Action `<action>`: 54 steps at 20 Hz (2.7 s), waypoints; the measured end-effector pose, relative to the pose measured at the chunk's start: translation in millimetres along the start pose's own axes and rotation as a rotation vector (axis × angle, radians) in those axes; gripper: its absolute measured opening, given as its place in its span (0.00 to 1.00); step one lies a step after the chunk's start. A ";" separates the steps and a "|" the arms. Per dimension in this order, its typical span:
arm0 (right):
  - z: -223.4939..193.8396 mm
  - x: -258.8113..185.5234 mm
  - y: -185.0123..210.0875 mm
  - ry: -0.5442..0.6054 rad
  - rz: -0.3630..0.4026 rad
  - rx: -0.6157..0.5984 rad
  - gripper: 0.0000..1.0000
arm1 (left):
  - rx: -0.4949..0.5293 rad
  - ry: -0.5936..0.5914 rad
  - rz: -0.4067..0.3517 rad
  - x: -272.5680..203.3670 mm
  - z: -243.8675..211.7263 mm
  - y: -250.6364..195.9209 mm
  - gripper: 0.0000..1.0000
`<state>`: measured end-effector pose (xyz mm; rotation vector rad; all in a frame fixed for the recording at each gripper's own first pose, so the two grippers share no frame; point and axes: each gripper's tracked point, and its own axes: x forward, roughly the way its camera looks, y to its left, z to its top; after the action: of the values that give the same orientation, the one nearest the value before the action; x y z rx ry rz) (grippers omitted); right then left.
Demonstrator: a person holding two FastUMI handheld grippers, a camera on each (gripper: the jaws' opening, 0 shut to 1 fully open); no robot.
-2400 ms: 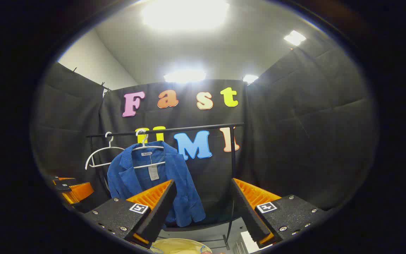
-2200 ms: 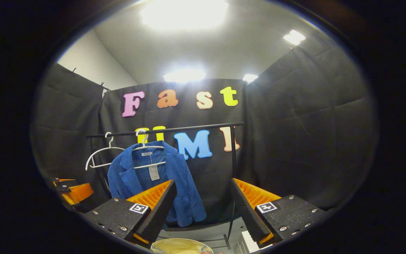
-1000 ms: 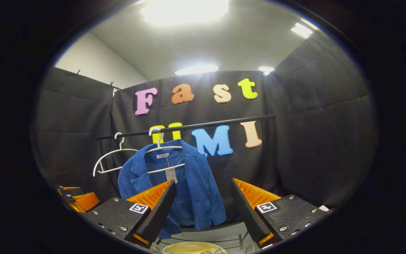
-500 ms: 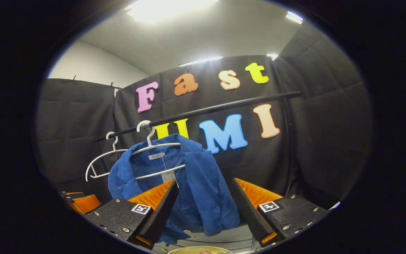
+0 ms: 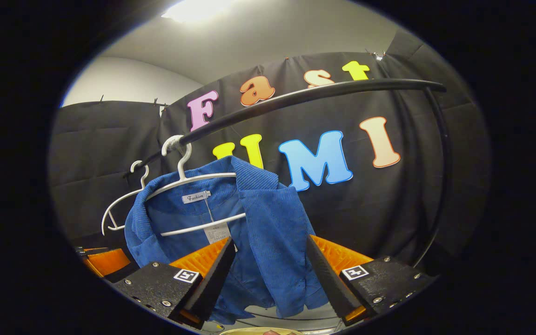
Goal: Grasp the clothes on the hanger with both hands and then place them into the laundry hamper below.
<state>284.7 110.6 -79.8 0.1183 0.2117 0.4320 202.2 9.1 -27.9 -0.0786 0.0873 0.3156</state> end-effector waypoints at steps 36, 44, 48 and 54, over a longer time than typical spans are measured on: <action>-41.0 134.8 -16.4 0.047 0.066 -0.091 0.00 | -0.094 -0.024 0.162 102.0 -32.7 0.3 0.02; -17.7 124.4 -42.3 -0.027 0.003 -0.105 0.00 | -0.046 -0.101 0.131 68.0 5.6 1.5 0.01; -1.7 123.6 -56.4 -0.072 -0.044 -0.104 0.00 | -0.028 -0.131 0.156 58.2 23.5 17.9 0.01; 25.4 132.8 -77.1 -0.162 -0.116 -0.086 0.00 | 0.018 -0.171 0.200 54.4 50.1 54.5 0.01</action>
<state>439.3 96.0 -91.0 0.0563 0.0399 0.3135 240.3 82.0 13.1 -0.0249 -0.0718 0.5195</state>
